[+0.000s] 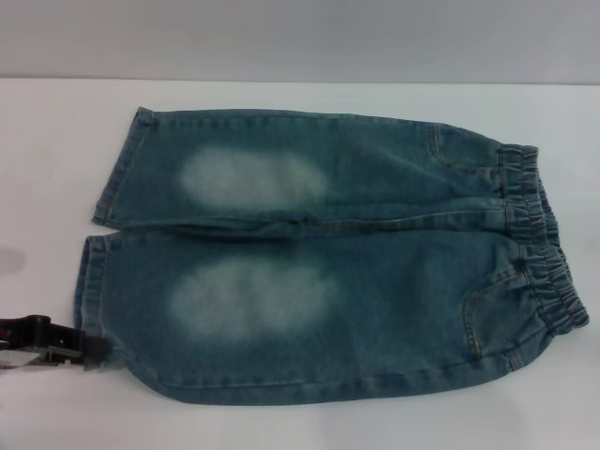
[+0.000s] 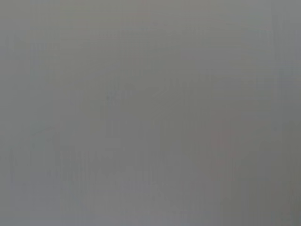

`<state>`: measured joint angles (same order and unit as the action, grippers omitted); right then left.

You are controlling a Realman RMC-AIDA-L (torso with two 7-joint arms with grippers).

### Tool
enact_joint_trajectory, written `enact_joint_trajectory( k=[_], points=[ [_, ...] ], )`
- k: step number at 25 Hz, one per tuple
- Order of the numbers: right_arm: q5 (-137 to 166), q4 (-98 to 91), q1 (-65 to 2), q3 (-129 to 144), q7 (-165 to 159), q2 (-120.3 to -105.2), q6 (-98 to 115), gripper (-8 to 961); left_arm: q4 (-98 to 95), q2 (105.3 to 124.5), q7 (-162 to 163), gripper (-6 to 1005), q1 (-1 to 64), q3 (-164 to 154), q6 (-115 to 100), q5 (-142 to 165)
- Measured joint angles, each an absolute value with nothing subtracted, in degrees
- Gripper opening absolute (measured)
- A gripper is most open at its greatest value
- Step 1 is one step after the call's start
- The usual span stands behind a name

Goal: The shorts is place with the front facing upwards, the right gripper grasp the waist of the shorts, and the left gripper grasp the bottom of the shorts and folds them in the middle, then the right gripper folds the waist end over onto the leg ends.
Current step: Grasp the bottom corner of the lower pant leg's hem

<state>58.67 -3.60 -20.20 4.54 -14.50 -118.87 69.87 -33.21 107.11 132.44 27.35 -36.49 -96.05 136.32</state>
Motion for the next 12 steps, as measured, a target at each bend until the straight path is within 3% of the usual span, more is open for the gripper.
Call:
enact_joint_trajectory(
  k=[3, 12],
  points=[
    [58.5, -3.6, -20.2, 4.3, -14.5, -118.85, 69.9, 549, -33.2, 107.1, 132.4, 311, 27.3, -36.3, -95.9, 136.3],
    [58.4, -3.6, -20.2, 4.0, -14.7, -118.78, 69.8, 550, -33.3, 106.92, 134.7, 73, 27.5, -35.8, -94.4, 136.1]
  ],
)
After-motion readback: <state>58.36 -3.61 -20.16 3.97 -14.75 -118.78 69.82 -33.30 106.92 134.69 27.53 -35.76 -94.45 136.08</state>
